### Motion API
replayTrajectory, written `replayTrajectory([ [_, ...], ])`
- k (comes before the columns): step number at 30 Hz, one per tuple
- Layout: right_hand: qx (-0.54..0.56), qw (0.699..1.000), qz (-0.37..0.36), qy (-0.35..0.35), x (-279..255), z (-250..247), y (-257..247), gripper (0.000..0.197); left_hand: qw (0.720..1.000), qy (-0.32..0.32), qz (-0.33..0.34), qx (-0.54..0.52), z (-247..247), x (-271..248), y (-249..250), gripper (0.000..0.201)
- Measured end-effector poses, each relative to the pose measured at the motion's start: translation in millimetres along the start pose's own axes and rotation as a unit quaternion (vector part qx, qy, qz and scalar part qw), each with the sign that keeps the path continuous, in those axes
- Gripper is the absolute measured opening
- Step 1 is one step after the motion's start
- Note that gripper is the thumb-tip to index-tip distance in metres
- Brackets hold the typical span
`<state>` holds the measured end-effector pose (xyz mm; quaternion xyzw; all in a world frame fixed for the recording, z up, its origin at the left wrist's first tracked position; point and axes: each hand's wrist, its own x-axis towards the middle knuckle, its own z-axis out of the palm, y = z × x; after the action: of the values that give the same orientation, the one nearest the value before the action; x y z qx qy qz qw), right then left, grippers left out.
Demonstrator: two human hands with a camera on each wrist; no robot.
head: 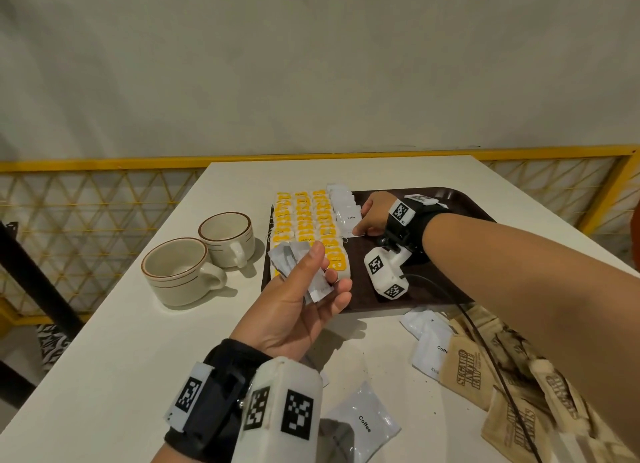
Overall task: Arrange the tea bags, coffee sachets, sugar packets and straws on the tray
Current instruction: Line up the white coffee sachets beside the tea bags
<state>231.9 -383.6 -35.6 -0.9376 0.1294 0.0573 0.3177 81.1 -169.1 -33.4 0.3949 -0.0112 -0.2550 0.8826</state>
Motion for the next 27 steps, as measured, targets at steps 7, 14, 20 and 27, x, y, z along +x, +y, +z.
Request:
replayTrajectory([
  [7,0.040,0.999,-0.002,-0.006,-2.1,-6.2,-1.1,0.067,1.000,-0.007,0.011,0.014,-1.0,0.9,-0.8,0.034],
  [14,0.042,0.998,-0.030,-0.035,-3.0,-4.8,1.2,0.070,1.000,-0.006,0.014,0.021,-2.2,1.5,-1.3,0.035],
  [20,0.033,0.998,-0.036,-0.037,-3.7,-4.2,0.7,0.063,1.000,-0.002,0.014,0.028,-2.2,2.3,-2.8,0.034],
  [27,0.003,0.999,-0.034,-0.001,5.0,0.0,-0.4,0.071,1.000,-0.003,0.012,0.027,-3.1,2.6,-1.8,0.036],
])
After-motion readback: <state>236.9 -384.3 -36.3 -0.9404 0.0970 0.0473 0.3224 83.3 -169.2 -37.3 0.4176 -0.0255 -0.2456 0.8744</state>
